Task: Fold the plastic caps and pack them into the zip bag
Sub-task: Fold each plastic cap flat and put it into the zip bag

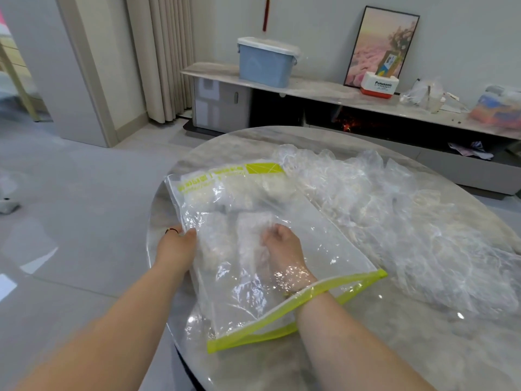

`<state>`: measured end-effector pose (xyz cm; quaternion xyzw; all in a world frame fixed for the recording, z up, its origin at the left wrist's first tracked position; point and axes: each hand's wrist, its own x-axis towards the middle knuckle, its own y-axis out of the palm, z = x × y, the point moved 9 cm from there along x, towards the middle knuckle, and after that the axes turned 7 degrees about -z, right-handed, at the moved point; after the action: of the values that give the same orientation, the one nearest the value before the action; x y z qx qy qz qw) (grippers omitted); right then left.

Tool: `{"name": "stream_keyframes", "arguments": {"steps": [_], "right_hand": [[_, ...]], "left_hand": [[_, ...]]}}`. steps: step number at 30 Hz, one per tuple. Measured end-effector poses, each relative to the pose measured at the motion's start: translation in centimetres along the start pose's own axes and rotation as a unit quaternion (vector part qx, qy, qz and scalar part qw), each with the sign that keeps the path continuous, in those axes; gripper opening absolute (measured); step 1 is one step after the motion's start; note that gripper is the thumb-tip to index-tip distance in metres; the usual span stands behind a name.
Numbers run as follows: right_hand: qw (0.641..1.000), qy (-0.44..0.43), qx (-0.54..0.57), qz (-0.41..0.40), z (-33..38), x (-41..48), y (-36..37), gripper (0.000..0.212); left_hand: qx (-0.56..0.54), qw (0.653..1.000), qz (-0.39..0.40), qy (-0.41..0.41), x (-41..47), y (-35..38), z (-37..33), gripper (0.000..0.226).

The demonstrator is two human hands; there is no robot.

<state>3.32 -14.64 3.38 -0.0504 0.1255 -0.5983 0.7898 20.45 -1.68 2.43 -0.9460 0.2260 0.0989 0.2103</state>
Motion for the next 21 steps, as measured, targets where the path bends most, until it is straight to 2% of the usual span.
{"name": "stream_keyframes", "arguments": {"steps": [3, 6, 9, 12, 13, 15, 16, 18, 20, 21], "right_hand": [[0.997, -0.023, -0.061, -0.049, 0.1, 1.5, 0.9, 0.027], [0.985, -0.048, -0.165, -0.035, 0.8, 2.7, 2.3, 0.025], [0.99, -0.037, -0.132, 0.034, 1.7, 3.2, 5.3, 0.033], [0.995, -0.033, -0.068, 0.071, 2.3, 3.4, 7.7, 0.013], [0.993, -0.038, -0.074, 0.08, 2.6, 3.3, 8.1, 0.006], [0.988, -0.062, -0.113, 0.086, 2.9, 3.4, 8.4, 0.015], [0.985, -0.08, -0.13, 0.079, 3.1, 3.3, 8.2, 0.012], [0.981, -0.126, -0.137, 0.055, 3.5, 3.0, 7.5, 0.021], [0.981, -0.141, -0.12, 0.051, 3.3, 2.1, 6.7, 0.01], [0.979, -0.147, -0.137, 0.048, 3.2, 1.5, 6.0, 0.027]], "left_hand": [[-0.01, 1.0, 0.003, -0.011, 0.7, 0.1, 0.9, 0.016], [-0.02, 1.0, 0.004, -0.018, 1.1, 0.4, 1.4, 0.017], [-0.038, 0.998, 0.023, -0.045, 1.1, 0.8, 1.6, 0.029], [-0.057, 0.996, 0.042, -0.061, 1.3, 1.2, 1.7, 0.032], [-0.06, 0.995, 0.049, -0.067, 1.3, 1.2, 1.8, 0.039], [-0.064, 0.994, 0.061, -0.072, 1.2, 1.2, 1.9, 0.05], [-0.07, 0.993, 0.064, -0.074, 1.1, 1.2, 1.9, 0.048], [-0.082, 0.992, 0.057, -0.078, 1.1, 1.2, 2.0, 0.036], [-0.091, 0.992, 0.041, -0.078, 1.3, 1.1, 2.1, 0.023], [-0.096, 0.992, 0.033, -0.072, 1.2, 1.0, 2.0, 0.018]]}}
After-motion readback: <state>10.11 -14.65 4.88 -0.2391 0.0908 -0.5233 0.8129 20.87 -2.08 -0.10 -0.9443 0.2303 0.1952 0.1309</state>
